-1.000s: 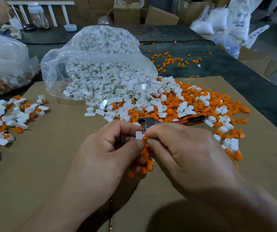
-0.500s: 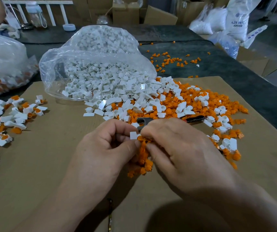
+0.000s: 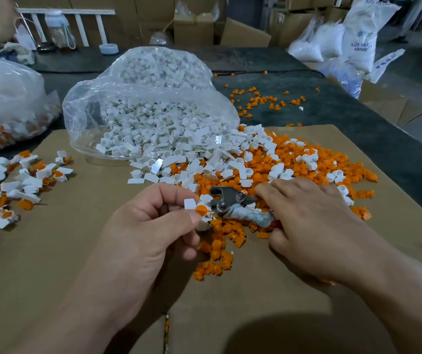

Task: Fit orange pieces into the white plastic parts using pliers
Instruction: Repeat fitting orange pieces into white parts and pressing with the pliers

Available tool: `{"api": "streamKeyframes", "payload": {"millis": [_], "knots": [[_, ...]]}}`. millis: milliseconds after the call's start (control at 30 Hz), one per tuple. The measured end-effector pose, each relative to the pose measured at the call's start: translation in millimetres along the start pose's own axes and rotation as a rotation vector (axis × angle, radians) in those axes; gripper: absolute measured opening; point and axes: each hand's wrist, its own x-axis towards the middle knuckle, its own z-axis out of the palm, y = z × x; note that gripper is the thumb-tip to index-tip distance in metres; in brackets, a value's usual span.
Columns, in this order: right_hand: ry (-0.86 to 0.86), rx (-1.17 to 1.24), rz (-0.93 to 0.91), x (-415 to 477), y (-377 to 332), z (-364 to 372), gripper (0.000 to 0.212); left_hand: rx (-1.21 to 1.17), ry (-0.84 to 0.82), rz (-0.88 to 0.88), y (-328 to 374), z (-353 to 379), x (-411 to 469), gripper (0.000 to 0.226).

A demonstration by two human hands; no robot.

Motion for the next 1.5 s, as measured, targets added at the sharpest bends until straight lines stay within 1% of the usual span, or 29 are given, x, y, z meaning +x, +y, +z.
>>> {"api": "streamKeyframes", "payload": {"millis": [67, 133, 233, 333, 400, 467, 600, 733, 900, 1100, 1300, 1433, 1500], "knots": [[0.016, -0.041, 0.004, 6, -4, 0, 0.060, -0.035, -0.003, -0.007, 0, 0, 0, 0.020], [0.036, -0.041, 0.022, 9, -7, -1, 0.055, -0.051, -0.008, 0.000, -1, -1, 1, 0.019], [0.075, 0.005, 0.051, 7, -6, -5, 0.046, -0.085, -0.017, 0.001, 0, 0, 2, 0.017], [0.132, 0.123, 0.077, 2, -4, -15, 0.047, -0.125, -0.022, 0.022, 0, 0, 3, 0.023], [0.149, 0.199, 0.049, -2, -4, -21, 0.048, -0.147, -0.013, 0.049, 0, -2, 4, 0.028], [0.128, 0.236, -0.002, -6, -5, -23, 0.046, -0.171, 0.005, 0.069, 0, -4, 4, 0.029], [0.090, 0.306, -0.084, -11, -8, -24, 0.041, -0.182, 0.027, 0.127, -1, -5, 4, 0.026], [0.082, 0.346, -0.141, -13, -11, -25, 0.042, -0.101, 0.062, 0.196, -3, -5, 6, 0.023], [0.084, 0.366, -0.159, -13, -11, -25, 0.043, 0.017, 0.083, 0.270, -3, -7, 6, 0.020], [0.075, 0.368, -0.169, -14, -11, -25, 0.045, 0.056, 0.047, 0.299, -3, -9, 7, 0.020], [0.058, 0.316, -0.176, -14, -13, -26, 0.046, 0.184, 0.005, 0.346, -7, -13, 7, 0.018], [0.042, 0.322, -0.173, -15, -13, -26, 0.047, 0.130, -0.021, 0.330, -7, -14, 9, 0.018], [0.038, 0.298, -0.177, -14, -13, -26, 0.051, 0.128, -0.045, 0.331, -7, -14, 9, 0.017]]}}
